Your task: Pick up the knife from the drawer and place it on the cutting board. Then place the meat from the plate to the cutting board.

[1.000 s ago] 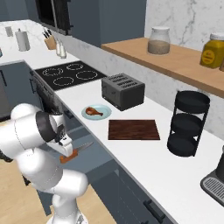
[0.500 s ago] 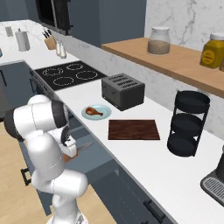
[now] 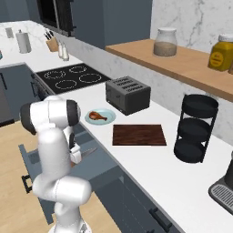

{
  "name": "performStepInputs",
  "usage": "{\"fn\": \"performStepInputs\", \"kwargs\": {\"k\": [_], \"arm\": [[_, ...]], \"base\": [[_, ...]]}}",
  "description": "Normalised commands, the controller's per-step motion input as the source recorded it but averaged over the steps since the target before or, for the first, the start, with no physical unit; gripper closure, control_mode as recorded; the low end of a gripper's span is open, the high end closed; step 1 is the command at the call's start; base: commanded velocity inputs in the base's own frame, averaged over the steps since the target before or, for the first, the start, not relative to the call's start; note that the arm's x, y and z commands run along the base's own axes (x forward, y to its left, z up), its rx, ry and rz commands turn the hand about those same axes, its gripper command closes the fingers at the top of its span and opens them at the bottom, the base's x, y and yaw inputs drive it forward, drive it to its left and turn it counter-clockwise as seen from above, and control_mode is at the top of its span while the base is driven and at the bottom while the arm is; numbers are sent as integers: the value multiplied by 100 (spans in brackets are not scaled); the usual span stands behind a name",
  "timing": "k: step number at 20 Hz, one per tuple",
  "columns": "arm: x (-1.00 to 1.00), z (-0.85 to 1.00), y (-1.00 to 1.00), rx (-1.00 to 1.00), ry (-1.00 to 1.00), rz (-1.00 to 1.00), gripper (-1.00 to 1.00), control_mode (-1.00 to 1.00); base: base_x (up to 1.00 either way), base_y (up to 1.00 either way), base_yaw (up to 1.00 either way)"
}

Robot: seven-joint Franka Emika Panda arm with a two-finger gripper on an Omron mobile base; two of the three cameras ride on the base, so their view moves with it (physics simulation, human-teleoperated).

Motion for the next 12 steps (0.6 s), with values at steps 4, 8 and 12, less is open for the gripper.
{"fn": "performStepInputs", "kwargs": {"k": [4, 8, 12], "arm": [[21, -24, 14, -2, 0, 0, -100, -100], [8, -26, 7, 0, 0, 0, -100, -100], [2, -28, 0, 0, 1, 0, -100, -100]], "base": [[0, 0, 0], [0, 0, 0], [0, 0, 0]]}}
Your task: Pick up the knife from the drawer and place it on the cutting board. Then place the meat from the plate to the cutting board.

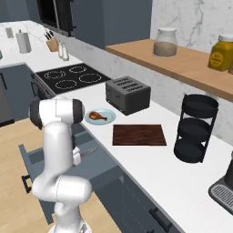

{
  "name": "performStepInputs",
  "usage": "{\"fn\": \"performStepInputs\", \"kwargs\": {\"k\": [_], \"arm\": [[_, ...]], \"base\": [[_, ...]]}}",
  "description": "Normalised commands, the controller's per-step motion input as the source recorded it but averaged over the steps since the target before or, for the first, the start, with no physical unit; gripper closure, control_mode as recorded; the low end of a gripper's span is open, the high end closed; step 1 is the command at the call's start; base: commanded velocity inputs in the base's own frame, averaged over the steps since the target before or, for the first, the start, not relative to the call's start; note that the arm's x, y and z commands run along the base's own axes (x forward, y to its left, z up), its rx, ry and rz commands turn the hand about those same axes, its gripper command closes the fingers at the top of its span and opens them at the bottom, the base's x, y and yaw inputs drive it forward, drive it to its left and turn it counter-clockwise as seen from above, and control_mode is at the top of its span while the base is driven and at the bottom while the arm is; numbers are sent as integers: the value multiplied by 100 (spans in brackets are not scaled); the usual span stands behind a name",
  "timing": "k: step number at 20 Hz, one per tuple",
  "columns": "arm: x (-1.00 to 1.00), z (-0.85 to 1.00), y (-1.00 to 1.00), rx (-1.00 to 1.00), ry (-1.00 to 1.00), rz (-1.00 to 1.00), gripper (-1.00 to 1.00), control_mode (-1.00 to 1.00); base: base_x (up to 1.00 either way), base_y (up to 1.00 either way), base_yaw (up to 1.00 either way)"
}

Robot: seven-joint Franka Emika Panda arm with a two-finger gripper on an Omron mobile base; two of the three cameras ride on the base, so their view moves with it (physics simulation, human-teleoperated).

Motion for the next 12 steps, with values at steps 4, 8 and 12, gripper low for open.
{"fn": "performStepInputs", "kwargs": {"k": [4, 8, 12], "arm": [[0, -24, 0, 0, 3, 0, -100, -100], [0, -9, 0, 0, 0, 0, 100, -100], [0, 0, 0, 0, 0, 0, 100, -100]], "base": [[0, 0, 0], [0, 0, 0], [0, 0, 0]]}}
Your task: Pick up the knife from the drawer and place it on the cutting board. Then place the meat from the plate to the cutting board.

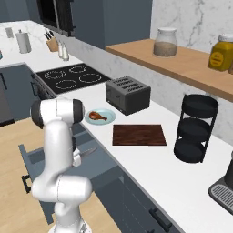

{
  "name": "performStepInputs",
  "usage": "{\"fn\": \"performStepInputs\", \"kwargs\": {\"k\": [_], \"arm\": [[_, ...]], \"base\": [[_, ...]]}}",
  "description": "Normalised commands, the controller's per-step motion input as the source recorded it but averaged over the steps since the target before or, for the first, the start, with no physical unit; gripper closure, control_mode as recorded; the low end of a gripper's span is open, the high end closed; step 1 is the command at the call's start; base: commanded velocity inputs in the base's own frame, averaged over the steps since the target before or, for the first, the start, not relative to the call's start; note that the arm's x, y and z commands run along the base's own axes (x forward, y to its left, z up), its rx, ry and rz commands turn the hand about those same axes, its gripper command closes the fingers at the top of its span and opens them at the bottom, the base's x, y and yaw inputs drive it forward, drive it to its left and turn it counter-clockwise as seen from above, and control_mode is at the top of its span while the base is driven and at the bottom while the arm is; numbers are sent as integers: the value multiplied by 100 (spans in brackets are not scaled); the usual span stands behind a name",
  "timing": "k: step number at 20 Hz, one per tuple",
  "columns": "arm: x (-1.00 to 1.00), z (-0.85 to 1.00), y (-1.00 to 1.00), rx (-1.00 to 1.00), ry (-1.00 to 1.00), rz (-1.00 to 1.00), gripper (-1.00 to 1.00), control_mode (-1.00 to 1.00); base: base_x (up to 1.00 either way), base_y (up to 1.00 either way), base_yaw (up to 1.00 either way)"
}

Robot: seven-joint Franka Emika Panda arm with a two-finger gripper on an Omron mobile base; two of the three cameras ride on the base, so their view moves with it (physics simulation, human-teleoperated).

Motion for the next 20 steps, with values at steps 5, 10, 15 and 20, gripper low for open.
{"fn": "performStepInputs", "kwargs": {"k": [5, 10, 15, 20], "arm": [[-4, 10, 0, 3, 0, 0, 100, -100], [-14, 45, 0, 16, 3, -1, 100, -100], [-24, 53, 5, 5, 10, -1, 100, -100], [-5, 60, 23, -10, 19, -2, 100, -100]], "base": [[0, 0, 0], [0, 0, 0], [0, 0, 0], [0, 0, 0]]}}
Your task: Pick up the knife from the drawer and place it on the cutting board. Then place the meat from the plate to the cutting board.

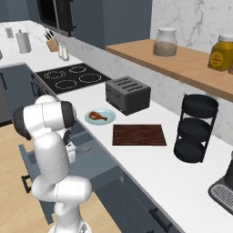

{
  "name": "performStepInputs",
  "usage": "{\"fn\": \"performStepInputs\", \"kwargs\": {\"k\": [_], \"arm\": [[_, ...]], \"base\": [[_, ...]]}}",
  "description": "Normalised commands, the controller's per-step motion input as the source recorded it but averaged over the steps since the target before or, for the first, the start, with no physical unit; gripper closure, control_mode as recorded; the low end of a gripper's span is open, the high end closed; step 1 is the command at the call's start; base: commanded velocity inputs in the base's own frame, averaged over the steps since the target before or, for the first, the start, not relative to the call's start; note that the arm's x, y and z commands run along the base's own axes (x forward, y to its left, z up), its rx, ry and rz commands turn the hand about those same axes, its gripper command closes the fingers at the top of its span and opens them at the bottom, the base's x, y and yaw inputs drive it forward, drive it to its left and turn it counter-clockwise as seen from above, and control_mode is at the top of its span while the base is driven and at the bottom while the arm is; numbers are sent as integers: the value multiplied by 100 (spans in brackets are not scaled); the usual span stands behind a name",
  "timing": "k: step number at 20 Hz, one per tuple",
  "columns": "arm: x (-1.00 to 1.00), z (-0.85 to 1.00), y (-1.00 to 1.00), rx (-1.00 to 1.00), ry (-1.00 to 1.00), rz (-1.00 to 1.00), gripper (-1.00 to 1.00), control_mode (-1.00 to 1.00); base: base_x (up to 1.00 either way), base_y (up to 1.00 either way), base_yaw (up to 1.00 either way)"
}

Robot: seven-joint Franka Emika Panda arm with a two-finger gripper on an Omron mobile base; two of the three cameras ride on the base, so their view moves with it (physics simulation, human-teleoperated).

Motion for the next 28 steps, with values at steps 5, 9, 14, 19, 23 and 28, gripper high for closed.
{"fn": "performStepInputs", "kwargs": {"k": [5, 9, 14, 19, 23, 28], "arm": [[-21, 100, 19, 0, 18, 0, 100, -100], [-28, 99, 16, 0, 16, 0, 100, -100], [-38, 68, 0, -3, 3, -5, 100, -100], [-60, 61, 0, -7, 0, -8, 100, -100], [-52, 77, 0, -12, 0, -2, 100, -100], [-52, 74, -1, -8, -1, -7, 100, -100]], "base": [[0, 0, 0], [0, 0, 0], [0, 0, 0], [0, 0, 0], [0, 0, 0], [0, 0, 0]]}}
